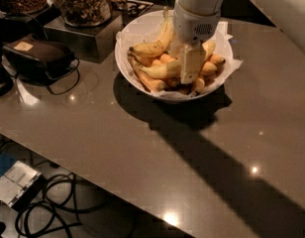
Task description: Pick banana from white bowl
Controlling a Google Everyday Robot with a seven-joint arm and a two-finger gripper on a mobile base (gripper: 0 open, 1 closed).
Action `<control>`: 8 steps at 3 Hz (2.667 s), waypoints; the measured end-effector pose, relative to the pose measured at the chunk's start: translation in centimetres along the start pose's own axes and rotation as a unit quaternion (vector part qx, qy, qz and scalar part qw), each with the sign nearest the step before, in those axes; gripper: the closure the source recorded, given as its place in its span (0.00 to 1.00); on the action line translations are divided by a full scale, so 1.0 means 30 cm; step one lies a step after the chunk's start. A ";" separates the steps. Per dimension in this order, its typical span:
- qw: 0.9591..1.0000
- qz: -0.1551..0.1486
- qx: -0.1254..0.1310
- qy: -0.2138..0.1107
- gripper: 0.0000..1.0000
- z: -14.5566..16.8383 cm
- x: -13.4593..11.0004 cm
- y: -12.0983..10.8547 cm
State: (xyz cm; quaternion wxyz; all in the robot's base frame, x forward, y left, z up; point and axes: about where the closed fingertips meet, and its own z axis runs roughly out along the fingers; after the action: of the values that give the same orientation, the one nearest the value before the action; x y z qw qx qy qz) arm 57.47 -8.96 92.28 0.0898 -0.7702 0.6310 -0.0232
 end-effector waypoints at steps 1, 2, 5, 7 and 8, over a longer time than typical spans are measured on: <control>1.000 0.000 0.000 0.000 0.48 0.000 0.000 0.000; 1.000 0.003 -0.003 -0.002 0.44 0.012 0.005 0.005; 1.000 -0.024 0.006 -0.019 1.00 -0.010 -0.040 0.045; 1.000 -0.021 0.013 -0.011 1.00 -0.041 -0.047 0.044; 1.000 -0.006 0.013 0.004 1.00 -0.098 -0.057 0.040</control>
Offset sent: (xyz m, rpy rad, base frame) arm -0.0123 -0.0098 -0.0096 -0.0162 0.0589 -0.0122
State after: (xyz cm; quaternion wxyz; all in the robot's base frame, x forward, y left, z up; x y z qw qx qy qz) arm 55.52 -7.84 95.11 0.0970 -0.7727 0.6263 -0.0352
